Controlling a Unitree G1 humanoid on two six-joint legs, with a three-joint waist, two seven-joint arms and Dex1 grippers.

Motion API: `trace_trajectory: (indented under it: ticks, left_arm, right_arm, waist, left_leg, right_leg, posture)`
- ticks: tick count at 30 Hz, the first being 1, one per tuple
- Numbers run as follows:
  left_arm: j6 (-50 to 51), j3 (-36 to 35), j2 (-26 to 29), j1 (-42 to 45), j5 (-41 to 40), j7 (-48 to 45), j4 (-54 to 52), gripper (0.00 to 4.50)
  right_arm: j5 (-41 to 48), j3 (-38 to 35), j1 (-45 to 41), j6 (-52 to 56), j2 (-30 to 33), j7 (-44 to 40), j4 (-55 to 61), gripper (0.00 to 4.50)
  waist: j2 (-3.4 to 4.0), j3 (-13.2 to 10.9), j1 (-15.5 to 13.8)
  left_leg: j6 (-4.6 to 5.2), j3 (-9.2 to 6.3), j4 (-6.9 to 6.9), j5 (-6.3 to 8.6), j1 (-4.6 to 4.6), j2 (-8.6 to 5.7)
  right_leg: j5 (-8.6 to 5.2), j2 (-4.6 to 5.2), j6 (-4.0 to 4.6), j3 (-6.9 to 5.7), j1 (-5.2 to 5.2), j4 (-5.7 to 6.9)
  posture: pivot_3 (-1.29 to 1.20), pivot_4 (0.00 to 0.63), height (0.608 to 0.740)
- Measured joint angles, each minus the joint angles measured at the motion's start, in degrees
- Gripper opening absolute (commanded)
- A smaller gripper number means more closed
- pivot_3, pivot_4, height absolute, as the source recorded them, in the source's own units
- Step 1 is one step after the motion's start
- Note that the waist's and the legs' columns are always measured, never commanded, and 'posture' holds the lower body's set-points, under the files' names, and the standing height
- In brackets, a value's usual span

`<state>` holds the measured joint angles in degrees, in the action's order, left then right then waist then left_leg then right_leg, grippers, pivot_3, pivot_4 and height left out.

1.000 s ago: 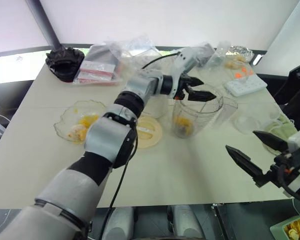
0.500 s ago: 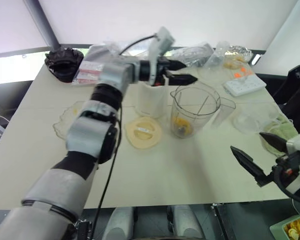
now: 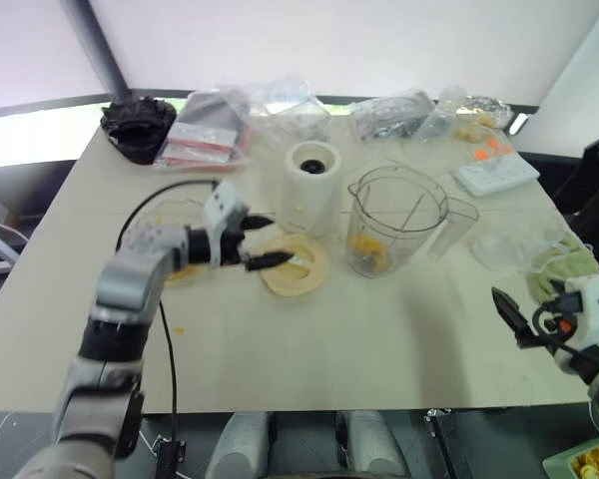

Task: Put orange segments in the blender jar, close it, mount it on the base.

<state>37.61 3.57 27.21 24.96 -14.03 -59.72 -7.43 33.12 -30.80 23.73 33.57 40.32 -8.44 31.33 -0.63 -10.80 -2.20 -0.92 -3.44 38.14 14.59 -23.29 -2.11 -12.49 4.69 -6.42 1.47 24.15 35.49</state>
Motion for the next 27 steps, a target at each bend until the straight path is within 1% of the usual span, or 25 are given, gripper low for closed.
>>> trace_trajectory:
  ticks: [3, 6, 8, 13, 18, 27]
  left_arm:
    - [-0.26, 0.03, 1.03, -3.77, -1.2, 1.03, -4.86, 4.47]
    - [-0.41, 0.14, 0.91, -6.76, -2.96, 2.11, -8.8, 4.47]
    - [-0.45, 0.4, 0.56, -7.91, -3.51, 3.06, -9.39, 4.47]
    - [-0.36, 0.72, -0.07, -8.51, -5.53, 5.04, -10.98, 4.47]
    - [-0.51, 2.43, -0.13, -8.62, -6.02, 6.66, -11.16, 4.47]
    - [-2.11, 2.64, 0.92, -8.65, -6.1, 7.63, -11.03, 4.47]
  right_arm:
    - [-3.69, 1.58, -6.01, -1.24, -0.12, -0.82, -7.87, 4.5]
    - [-6.97, 1.88, -12.71, -1.98, -1.44, 0.46, -17.15, 4.5]
    - [-8.37, 1.89, -18.08, -2.43, -3.57, 2.27, -22.75, 4.5]
    - [-10.95, 1.92, -25.95, -3.17, -5.04, 4.67, -31.05, 4.5]
    - [-12.65, 1.14, -30.72, -4.35, -5.62, 6.53, -38.2, 4.5]
    - [-13.63, 0.16, -36.33, -6.49, -5.66, 7.9, -45.51, 4.5]
  waist:
    - [0.05, 0.04, 0.2]
    - [0.09, 0.06, 0.44]
    - [0.14, 0.08, 0.72]
    - [0.23, 0.09, 1.46]
    - [0.27, 0.1, 1.89]
    - [0.3, 0.12, 2.52]
  left_leg:
    - [0.0, 0.02, 0.0, 0.0, 0.09, 0.05]
    - [0.0, 0.03, -0.03, 0.0, 0.09, 0.05]
    - [0.0, 0.04, -0.02, 0.0, 0.1, 0.03]
    - [0.01, 0.09, -0.03, -0.01, 0.09, -0.02]
    - [0.01, 0.11, -0.04, 0.0, 0.12, -0.03]
    - [0.01, 0.12, -0.05, 0.0, 0.13, -0.04]
  right_leg:
    - [0.02, -0.03, 0.06, -0.03, -0.1, -0.04]
    - [0.02, -0.04, 0.05, -0.01, -0.09, -0.07]
    - [0.03, -0.05, 0.05, -0.02, -0.1, -0.01]
    - [0.03, -0.05, 0.04, -0.03, -0.11, 0.0]
    - [0.04, -0.07, 0.01, -0.03, -0.12, 0.03]
    - [0.04, -0.07, 0.01, -0.03, -0.14, 0.02]
  posture:
    - [0.0, 0.15, 0.74]
    - [0.0, 0.15, 0.74]
    - [0.0, 0.15, 0.74]
    - [0.0, 0.15, 0.74]
    - [0.0, 0.15, 0.74]
    - [0.0, 0.15, 0.74]
